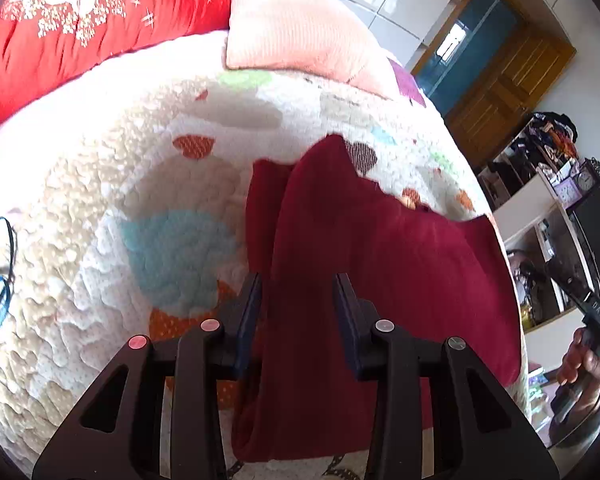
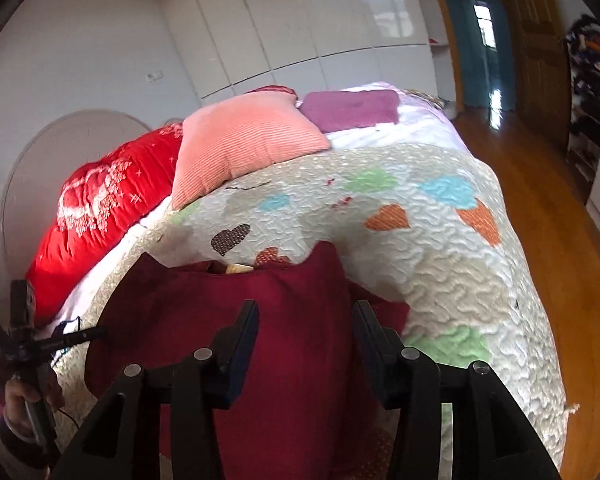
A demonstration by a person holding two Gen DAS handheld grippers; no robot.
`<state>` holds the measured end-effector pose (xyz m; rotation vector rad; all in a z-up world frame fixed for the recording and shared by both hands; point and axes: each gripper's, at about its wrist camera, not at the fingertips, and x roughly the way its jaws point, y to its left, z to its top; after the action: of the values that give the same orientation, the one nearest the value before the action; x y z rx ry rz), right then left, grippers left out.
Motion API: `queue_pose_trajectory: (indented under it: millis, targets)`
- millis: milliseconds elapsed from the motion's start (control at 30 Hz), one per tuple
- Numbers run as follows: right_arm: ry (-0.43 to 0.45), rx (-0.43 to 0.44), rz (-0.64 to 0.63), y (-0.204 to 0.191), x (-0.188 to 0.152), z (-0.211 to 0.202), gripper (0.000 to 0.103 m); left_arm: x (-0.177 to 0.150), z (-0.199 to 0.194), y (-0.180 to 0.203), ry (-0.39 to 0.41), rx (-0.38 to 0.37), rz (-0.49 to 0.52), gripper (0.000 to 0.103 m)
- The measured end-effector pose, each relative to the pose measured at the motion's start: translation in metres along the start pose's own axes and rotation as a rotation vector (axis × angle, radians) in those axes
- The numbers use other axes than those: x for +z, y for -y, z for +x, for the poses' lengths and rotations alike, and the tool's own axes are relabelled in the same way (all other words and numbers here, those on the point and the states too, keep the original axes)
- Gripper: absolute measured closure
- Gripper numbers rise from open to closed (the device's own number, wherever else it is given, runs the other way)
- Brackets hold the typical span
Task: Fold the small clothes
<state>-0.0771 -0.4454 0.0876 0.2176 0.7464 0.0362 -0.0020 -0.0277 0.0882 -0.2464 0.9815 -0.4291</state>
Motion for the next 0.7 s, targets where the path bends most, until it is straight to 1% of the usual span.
queue_pose_trajectory:
  millis: [33,67,133,167,233,300,333,367,400,500,533,567,633,700]
  targets:
    - [-0.011,0.008,-0.003,-0.006,0.004,0.013,0.057,0.006,0.001,0.001,0.013,0.008,0.000,0.063]
    - [-0.028,0.012,0.002,-0.010,0.006,0.028,0.057,0.013,0.004,0.004,0.019,0.014,0.002,0.060]
    - [-0.066,-0.004,0.011,-0.013,0.006,0.054,0.059,0.026,0.026,0.004,0.011,0.024,-0.005,0.059]
    - [-0.079,-0.025,0.016,-0.012,0.006,0.066,0.059,0.032,0.038,0.006,-0.001,0.036,0.000,0.059]
    - [-0.108,-0.076,0.039,-0.001,0.005,0.088,0.059,0.040,0.060,0.006,-0.017,0.095,0.015,0.059]
    - [-0.145,-0.140,0.069,0.015,0.001,0.110,0.059,0.043,0.081,-0.004,-0.035,0.182,-0.005,0.059]
    - [-0.177,-0.144,0.093,0.024,-0.002,0.120,0.059,0.045,0.090,-0.011,-0.044,0.202,-0.021,0.059]
    - [-0.203,-0.134,0.112,0.029,-0.005,0.128,0.059,0.046,0.098,-0.016,-0.055,0.215,-0.037,0.056]
    - [-0.191,-0.135,0.109,0.030,-0.004,0.128,0.059,0.047,0.103,-0.022,-0.064,0.220,-0.050,0.051]
    - [-0.184,-0.147,0.074,0.018,0.004,0.118,0.059,0.042,0.102,-0.030,-0.067,0.177,-0.078,0.051]
    - [-0.166,-0.134,0.074,0.012,0.006,0.110,0.059,0.041,0.097,-0.030,-0.070,0.167,-0.079,0.051]
    - [-0.151,-0.102,0.081,0.005,0.008,0.102,0.059,0.038,0.089,-0.029,-0.066,0.158,-0.077,0.051]
    - [-0.137,-0.016,0.082,-0.017,0.010,0.093,0.059,0.030,0.066,-0.025,-0.039,0.156,-0.069,0.051]
    - [-0.133,0.071,0.051,-0.046,0.013,0.092,0.059,0.019,0.047,-0.024,-0.019,0.160,-0.058,0.051]
